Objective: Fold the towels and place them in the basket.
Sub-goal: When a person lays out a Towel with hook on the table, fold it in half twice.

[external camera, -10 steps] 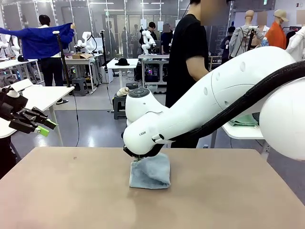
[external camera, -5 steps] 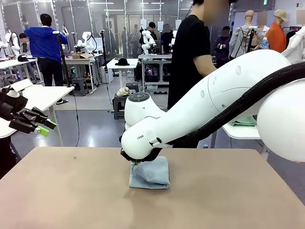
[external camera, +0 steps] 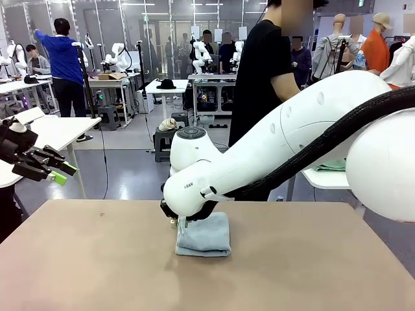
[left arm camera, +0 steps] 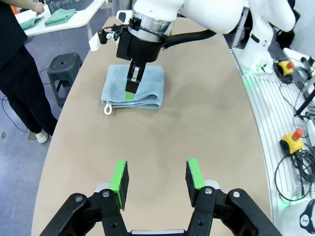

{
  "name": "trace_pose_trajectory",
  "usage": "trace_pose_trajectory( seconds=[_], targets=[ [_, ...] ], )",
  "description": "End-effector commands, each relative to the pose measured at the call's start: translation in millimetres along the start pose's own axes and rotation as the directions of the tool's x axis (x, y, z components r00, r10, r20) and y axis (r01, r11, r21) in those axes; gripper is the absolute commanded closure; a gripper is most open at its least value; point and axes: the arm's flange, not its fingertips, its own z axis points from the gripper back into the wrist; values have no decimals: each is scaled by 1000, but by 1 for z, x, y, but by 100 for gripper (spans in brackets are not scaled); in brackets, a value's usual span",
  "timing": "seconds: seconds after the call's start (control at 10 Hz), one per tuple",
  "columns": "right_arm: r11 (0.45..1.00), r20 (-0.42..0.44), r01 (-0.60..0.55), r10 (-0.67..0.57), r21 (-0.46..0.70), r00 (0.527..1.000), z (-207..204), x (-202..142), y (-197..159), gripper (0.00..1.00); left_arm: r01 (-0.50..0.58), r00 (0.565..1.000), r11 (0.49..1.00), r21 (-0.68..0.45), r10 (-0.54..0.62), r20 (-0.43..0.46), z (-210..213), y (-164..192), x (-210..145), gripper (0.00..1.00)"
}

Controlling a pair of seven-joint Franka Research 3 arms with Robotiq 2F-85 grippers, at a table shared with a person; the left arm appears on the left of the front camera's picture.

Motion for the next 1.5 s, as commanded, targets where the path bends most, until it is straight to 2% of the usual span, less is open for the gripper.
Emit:
trace_pose_trajectory(
  seconds=[0.0, 0.1, 0.2, 0.4, 0.6, 0.8, 1.1, 1.2, 1.4],
  targets=[
    [1000, 24, 16, -17, 25, 1000, 16, -8, -13, 53, 4, 1000, 1000, 0, -4, 4, 1, -2, 1, 39],
    [999, 47, 15, -16, 29, 999, 34, -7, -32, 17, 4, 1000, 1000, 0, -4, 4, 1, -2, 1, 39],
    [999, 53, 26, -28, 33, 998, 52, -7, -56, 17, 4, 1000, 1000, 0, -4, 4, 1, -2, 1, 39],
    [991, 28, 42, -45, 126, 999, 78, -9, -106, 17, 4, 1000, 1000, 0, -4, 4, 1, -2, 1, 39],
    [979, 7, -49, 48, 199, 999, 88, -7, -145, 17, 4, 1000, 1000, 0, -4, 4, 1, -2, 1, 39],
    [967, -12, -65, 70, 246, 997, 88, 1, -167, 17, 4, 1000, 1000, 0, -4, 4, 1, -2, 1, 39],
    [971, -27, -75, 83, 225, 996, 92, 7, -181, 17, 4, 1000, 1000, 0, -4, 4, 1, -2, 1, 39],
    [970, -1, -67, 69, 236, 998, 86, 5, -165, 17, 4, 1000, 1000, 0, -4, 4, 1, -2, 1, 39],
    [970, -1, -67, 69, 236, 998, 86, 5, -165, 17, 4, 1000, 1000, 0, -4, 4, 1, -2, 1, 39]
  ],
)
